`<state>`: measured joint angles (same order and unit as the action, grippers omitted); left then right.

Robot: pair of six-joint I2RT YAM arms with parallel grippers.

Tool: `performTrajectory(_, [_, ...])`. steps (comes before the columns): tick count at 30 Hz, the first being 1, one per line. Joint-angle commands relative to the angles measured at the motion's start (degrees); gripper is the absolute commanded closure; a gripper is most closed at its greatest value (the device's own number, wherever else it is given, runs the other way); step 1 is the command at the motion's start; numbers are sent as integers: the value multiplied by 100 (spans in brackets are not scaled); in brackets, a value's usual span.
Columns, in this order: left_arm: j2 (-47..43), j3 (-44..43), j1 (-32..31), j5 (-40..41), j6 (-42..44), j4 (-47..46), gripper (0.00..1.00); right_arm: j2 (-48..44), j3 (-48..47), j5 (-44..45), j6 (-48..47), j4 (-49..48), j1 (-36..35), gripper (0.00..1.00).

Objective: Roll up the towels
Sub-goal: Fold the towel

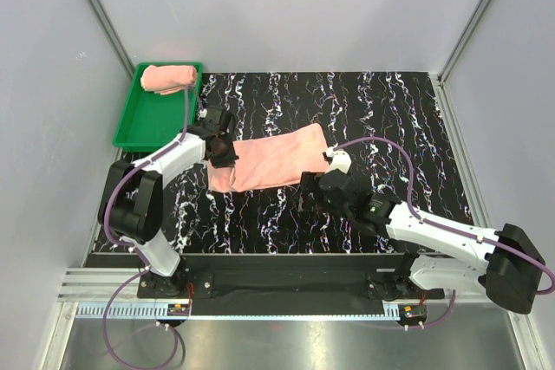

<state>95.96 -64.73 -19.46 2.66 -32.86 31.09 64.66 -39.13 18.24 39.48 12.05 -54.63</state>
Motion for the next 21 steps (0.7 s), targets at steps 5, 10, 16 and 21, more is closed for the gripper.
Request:
performTrajectory(5, [-516, -22, -101, -29, 175, -244, 100, -164, 55, 268, 77, -28, 23, 0])
performTrajectory(10, [-894, -312, -101, 95, 298, 11, 100, -173, 2, 303, 42, -1, 23, 0])
performTrajectory(16, [-1386, -575, -75, 322, 421, 388, 100, -182, -68, 364, -19, 104, 23, 0])
performTrajectory(21, [-1712, -611, 206, 446, 509, 634, 100, -165, -121, 365, -46, 139, 32, 0])
